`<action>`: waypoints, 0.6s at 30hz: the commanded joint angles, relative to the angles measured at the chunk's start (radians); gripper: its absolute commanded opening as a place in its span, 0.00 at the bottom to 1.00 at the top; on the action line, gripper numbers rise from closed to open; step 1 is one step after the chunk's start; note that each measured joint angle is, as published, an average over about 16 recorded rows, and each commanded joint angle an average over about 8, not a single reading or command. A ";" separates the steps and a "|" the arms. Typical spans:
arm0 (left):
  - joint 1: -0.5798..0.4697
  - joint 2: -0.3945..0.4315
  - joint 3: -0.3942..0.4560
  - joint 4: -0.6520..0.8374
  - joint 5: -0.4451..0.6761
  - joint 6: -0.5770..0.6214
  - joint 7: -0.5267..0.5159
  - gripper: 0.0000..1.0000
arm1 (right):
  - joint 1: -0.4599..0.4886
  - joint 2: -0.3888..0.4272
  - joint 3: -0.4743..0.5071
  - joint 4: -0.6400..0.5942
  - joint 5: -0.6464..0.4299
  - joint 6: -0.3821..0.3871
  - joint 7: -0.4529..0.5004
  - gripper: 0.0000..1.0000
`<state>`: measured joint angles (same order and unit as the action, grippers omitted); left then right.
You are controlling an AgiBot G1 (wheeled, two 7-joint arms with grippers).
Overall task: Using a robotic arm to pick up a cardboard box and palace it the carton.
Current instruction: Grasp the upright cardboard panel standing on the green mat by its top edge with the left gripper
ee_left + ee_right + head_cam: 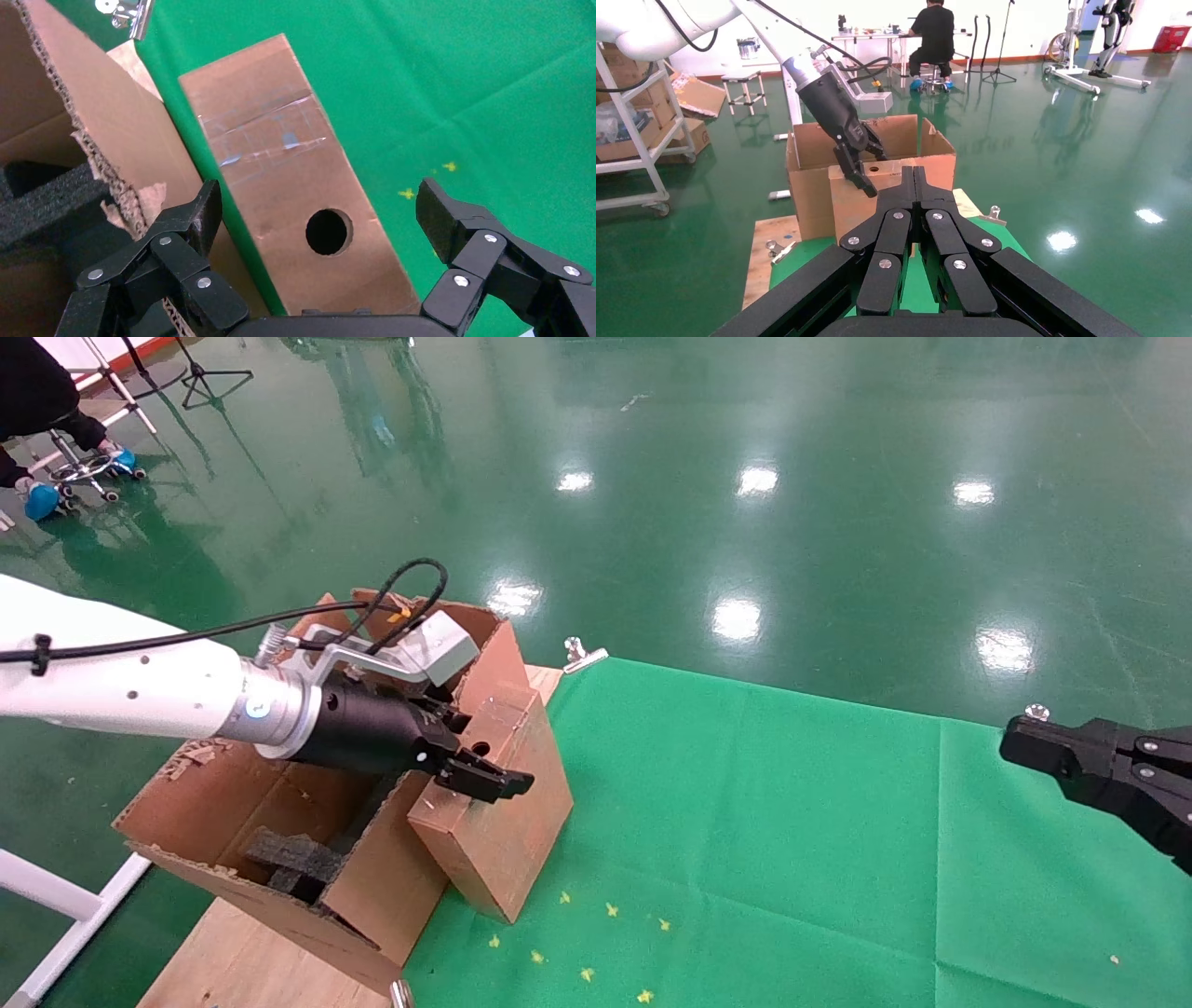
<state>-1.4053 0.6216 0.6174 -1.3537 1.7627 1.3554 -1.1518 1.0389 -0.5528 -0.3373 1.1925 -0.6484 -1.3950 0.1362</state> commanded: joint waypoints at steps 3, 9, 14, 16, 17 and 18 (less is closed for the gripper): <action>0.006 0.004 0.008 0.000 0.011 0.002 0.006 1.00 | 0.000 0.000 0.000 0.000 0.000 0.000 0.000 0.55; 0.002 0.007 0.013 0.000 0.019 0.005 0.007 0.38 | 0.000 0.000 0.000 0.000 0.000 0.000 0.000 1.00; 0.003 0.006 0.011 0.000 0.015 0.005 0.007 0.00 | 0.000 0.000 0.000 0.000 0.000 0.000 0.000 1.00; 0.003 0.005 0.010 0.000 0.014 0.005 0.007 0.00 | 0.000 0.000 0.000 0.000 0.000 0.000 0.000 1.00; 0.003 0.005 0.010 0.000 0.013 0.005 0.007 0.00 | 0.000 0.000 0.000 0.000 0.000 0.000 0.000 1.00; 0.004 0.005 0.010 0.000 0.012 0.004 0.007 0.00 | 0.000 0.000 0.000 0.000 0.000 0.000 0.000 1.00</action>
<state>-1.4017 0.6265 0.6274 -1.3533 1.7755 1.3596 -1.1449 1.0387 -0.5527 -0.3373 1.1923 -0.6482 -1.3949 0.1362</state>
